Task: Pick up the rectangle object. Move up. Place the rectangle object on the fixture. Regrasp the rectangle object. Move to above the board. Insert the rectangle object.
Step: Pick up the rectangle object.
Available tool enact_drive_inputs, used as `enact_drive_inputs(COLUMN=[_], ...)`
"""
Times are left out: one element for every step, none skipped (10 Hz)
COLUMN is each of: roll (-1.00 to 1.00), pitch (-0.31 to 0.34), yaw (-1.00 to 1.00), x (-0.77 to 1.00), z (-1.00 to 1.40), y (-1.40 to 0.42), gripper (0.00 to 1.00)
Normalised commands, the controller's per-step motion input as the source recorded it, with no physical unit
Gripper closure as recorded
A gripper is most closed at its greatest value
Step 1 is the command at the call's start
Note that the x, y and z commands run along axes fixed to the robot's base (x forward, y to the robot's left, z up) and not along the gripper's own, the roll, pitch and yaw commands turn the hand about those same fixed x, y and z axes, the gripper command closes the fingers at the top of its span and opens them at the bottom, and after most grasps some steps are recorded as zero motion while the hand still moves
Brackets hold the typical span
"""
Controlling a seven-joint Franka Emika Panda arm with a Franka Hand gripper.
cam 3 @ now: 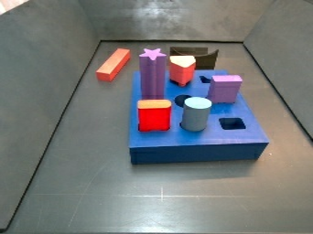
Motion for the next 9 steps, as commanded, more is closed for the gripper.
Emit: enact_drive_inputs(roll=[0.00,0.08,-0.09,-0.08,0.00,-0.14,-0.12,-0.09,0.00], pitch=[-0.011,0.000,-0.243,-0.187,-0.153,-0.247,-0.234,-0.151,-0.107], yaw=[0.00,0.00,-0.21,-0.15,-0.13,-0.13,-0.06,0.00,-0.15], x=[-0.04,0.00,-0.82,-0.49,-0.45,-0.86,-0.91,-0.51,-0.35], z=[0.00,-0.02,-0.33,-0.19,-0.14,-0.26,-0.29,-0.31,-0.39], y=[0.02,-0.08,0.00,0.00,0.00,0.00,0.00,0.00,-0.21], gripper=[0.00,0.00,0.00,0.00,0.00,0.00,0.00,0.00,0.00])
